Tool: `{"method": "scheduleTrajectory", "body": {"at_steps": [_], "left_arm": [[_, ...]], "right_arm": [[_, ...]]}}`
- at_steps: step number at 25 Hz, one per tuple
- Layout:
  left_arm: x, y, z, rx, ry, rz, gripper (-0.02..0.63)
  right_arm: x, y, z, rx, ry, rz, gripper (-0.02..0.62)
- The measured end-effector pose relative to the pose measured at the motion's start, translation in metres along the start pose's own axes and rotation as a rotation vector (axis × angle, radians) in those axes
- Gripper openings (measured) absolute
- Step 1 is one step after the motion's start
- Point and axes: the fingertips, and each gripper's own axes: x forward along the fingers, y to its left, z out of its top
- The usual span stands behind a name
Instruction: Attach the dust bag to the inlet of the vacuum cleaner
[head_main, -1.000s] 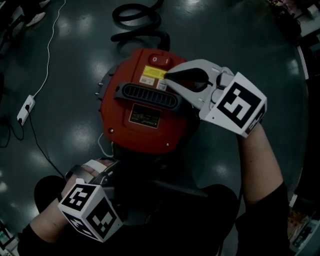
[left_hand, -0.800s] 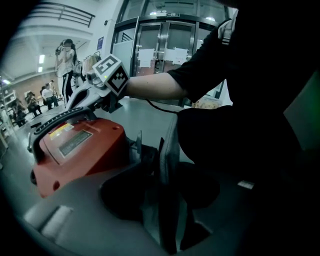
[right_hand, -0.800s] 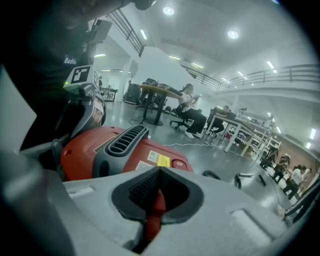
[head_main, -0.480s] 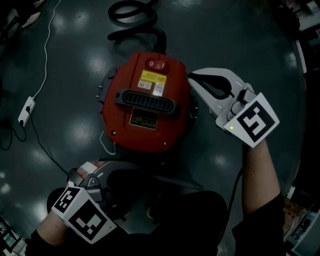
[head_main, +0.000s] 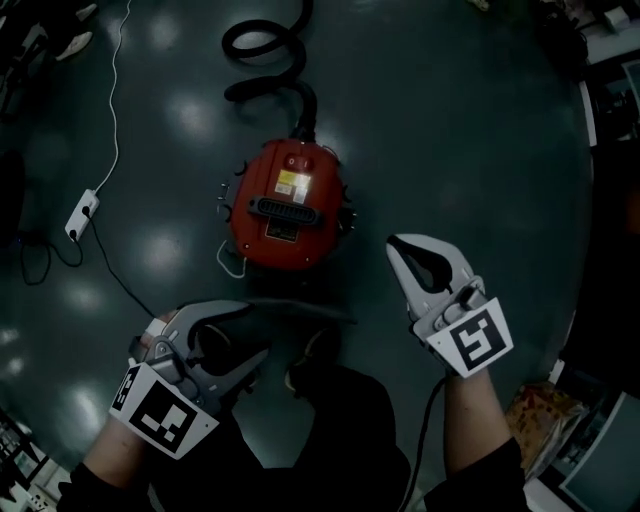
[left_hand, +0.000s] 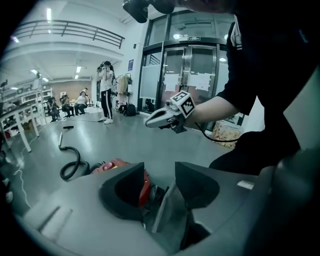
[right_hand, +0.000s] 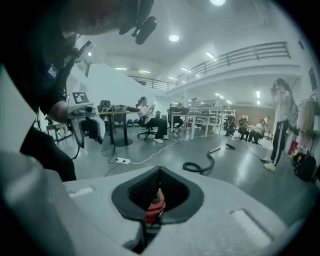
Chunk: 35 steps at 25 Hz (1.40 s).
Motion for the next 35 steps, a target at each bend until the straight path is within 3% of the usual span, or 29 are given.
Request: {"method": "scheduleTrajectory", "body": {"at_steps": [6, 10, 17, 22, 26, 31, 35], "left_arm": [[-0.074, -0.016, 0.091, -0.014, 0.009, 0.086, 0.230], [-0.113, -0.034, 0.152, 0.009, 0.012, 0.102, 0.252], [-0.172, -0.059, 0.251, 0.003, -0.073, 0.226, 0.252], [-0.212, -0.079, 0.257, -0.055, -0.096, 0.306, 0.242], [-0.243, -0.098, 0.245, -0.070, -0.140, 0.331, 0.230], [-0.293, -0.133, 0.230, -0.052, -0.260, 0.286, 0.218], [-0.341, -0.166, 0.209, -0.023, -0.311, 0.233, 0.207]], "right_arm": [[-0.075, 0.029, 0.072, 0.148, 0.021, -0.044, 0.002], [-0.113, 0.041, 0.124, 0.245, -0.032, -0.077, 0.002], [-0.157, 0.080, 0.199, 0.221, -0.047, -0.018, 0.002], [-0.175, 0.122, 0.194, 0.226, -0.007, -0.008, 0.002], [-0.188, 0.164, 0.213, 0.188, 0.010, -0.018, 0.002], [-0.195, 0.229, 0.256, 0.160, -0.015, -0.120, 0.002], [-0.195, 0.282, 0.284, 0.243, -0.060, -0.209, 0.002]]}}
